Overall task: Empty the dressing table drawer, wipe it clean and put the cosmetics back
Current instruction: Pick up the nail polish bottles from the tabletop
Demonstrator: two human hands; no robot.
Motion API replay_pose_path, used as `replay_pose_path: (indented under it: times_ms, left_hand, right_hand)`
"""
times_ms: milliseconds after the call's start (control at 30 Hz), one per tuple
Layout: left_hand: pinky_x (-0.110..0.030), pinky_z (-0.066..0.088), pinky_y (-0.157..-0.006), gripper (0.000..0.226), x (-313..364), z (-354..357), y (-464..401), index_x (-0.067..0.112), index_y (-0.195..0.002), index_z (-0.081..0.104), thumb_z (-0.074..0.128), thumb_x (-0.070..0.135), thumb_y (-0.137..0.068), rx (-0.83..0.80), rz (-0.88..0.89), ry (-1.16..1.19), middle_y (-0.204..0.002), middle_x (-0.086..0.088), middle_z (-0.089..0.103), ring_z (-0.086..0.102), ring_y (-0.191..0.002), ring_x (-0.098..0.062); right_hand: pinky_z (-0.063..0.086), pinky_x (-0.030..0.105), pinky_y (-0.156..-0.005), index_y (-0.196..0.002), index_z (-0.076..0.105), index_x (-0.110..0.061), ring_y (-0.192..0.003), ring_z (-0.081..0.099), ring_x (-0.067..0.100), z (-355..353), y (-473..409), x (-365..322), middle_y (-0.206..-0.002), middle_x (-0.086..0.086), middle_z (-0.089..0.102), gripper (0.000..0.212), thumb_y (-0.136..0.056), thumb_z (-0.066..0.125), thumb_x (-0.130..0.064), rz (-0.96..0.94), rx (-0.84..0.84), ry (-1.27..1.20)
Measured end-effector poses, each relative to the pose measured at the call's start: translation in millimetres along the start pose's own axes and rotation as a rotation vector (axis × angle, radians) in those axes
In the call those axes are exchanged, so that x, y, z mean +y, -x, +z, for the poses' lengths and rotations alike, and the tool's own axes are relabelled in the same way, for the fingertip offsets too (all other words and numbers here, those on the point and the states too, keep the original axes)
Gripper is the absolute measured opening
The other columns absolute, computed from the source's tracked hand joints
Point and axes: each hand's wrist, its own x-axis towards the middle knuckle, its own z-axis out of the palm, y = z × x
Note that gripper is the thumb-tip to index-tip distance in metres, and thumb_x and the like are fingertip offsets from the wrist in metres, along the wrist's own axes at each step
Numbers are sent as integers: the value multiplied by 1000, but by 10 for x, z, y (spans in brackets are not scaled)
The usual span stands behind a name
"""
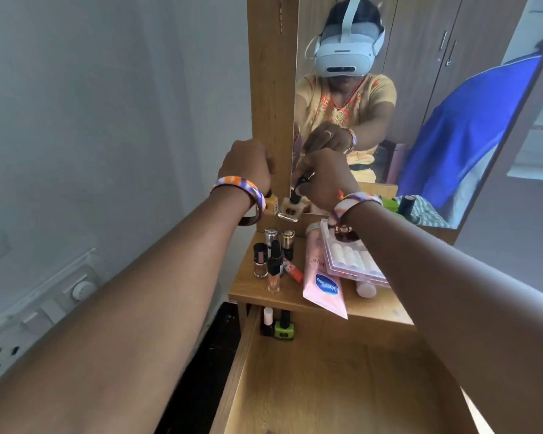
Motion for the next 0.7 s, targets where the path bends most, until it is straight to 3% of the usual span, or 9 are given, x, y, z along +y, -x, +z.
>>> replay_pose_path:
  times_ms: [100, 200, 367, 433, 533, 600, 667, 700]
  left_hand:
    - [-23, 45, -78, 19, 124, -188, 116, 8, -96, 74, 63, -1, -83, -4, 38, 35, -106, -14, 69, 66, -95, -28]
    - [-21, 43, -80, 20, 214, -353, 322, 8, -97, 74, 67, 0, -80, -58, 57, 61, -108, -12, 69, 66, -97, -27]
    - [-21, 43, -74, 20, 290, -466, 760, 10, -92, 75, 76, 6, -73, -249, 42, 56, -96, -6, 70, 64, -86, -21]
    - [-21, 41, -71, 18, 289, -426, 935, 11, -90, 75, 77, 8, -72, -340, 25, 42, -87, -3, 66, 59, -77, -16]
    - [-20, 41, -69, 16, 222, -255, 1165, 11, -86, 76, 77, 5, -71, -430, -9, 35, -85, -5, 69, 62, -78, -18]
    - [-19, 40, -70, 14, 142, -89, 1298, 11, -85, 76, 73, 3, -75, -451, -42, 30, -93, -8, 72, 66, -87, -22]
    - [-21, 42, -72, 14, 45, 87, 1426, 11, -82, 76, 70, 0, -77, -457, -82, 30, -97, -9, 72, 66, -92, -24]
    - [-21, 44, -73, 14, -10, 171, 1479, 12, -80, 75, 70, -1, -76, -454, -98, 25, -99, -9, 72, 66, -92, -24]
  right_hand:
    - [46, 21, -69, -94, 72, -4, -88, 64, 21, -221, 121, -99, -94, 9, 70, 22, -73, 70, 1, -1, -9, -48]
    - [40, 11, -54, -96, 72, -7, -73, 56, 13, -379, 329, -165, -82, 1, 63, 25, -71, 75, -2, 17, -50, -83]
    - [57, 22, -61, -93, 72, -3, -50, 57, 6, -406, 746, -180, -70, 3, 64, 25, -68, 77, 0, 123, -211, -157]
    - [58, 19, -62, -82, 73, -8, -58, 63, 10, -332, 927, -161, -71, 4, 67, 17, -68, 78, -1, 162, -274, -149]
    - [42, 9, -41, -56, 60, -25, -60, 55, 14, -150, 1227, -156, -58, -5, 57, 27, -67, 77, -8, 183, -290, -23]
    - [42, 16, -47, -74, 68, -15, -67, 58, 18, 54, 1411, -125, -68, 0, 63, 9, -68, 74, -11, 203, -266, 45]
    - [49, 22, -64, -108, 67, -7, -86, 65, 22, 299, 1551, -73, -90, 7, 71, 40, -68, 72, -8, 221, -229, 77]
    - [54, 27, -72, -113, 65, -7, -91, 66, 24, 398, 1620, -71, -97, 9, 71, 45, -69, 71, -6, 237, -228, 62]
